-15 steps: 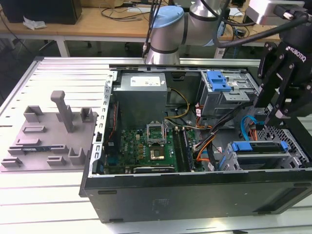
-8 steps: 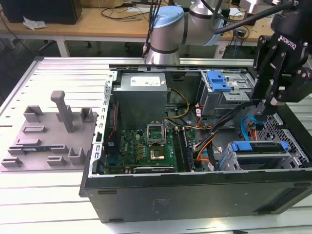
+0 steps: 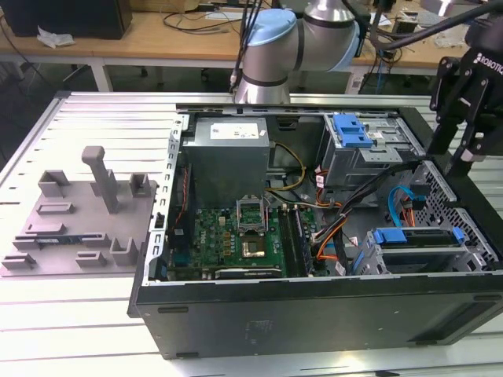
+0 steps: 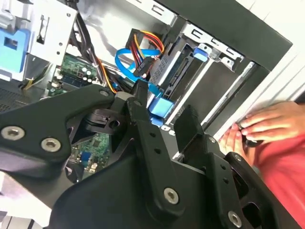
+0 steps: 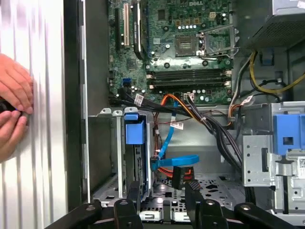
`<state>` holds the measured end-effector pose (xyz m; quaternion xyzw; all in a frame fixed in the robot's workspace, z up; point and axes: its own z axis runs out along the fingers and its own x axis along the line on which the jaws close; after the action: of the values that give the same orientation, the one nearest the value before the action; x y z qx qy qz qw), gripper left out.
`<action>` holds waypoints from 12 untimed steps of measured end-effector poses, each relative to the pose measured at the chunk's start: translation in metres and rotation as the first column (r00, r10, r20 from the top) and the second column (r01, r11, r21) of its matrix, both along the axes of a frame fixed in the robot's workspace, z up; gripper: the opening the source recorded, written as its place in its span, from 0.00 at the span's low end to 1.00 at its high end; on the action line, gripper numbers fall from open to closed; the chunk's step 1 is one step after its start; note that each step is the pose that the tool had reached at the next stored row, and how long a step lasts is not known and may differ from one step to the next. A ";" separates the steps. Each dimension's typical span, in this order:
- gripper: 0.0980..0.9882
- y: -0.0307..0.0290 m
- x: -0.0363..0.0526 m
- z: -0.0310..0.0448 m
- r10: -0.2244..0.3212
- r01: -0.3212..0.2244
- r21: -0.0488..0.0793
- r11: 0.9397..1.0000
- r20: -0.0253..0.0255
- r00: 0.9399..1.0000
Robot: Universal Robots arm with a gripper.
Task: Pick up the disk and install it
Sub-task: 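Insert the first disk wire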
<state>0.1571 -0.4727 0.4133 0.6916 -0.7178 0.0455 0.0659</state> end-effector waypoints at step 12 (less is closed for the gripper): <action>0.45 0.0194 0.0019 -0.0201 -0.069 0.069 -0.065 0.995 -0.001 0.998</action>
<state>0.1590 -0.4533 0.3933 0.6639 -0.7394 0.0653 0.0913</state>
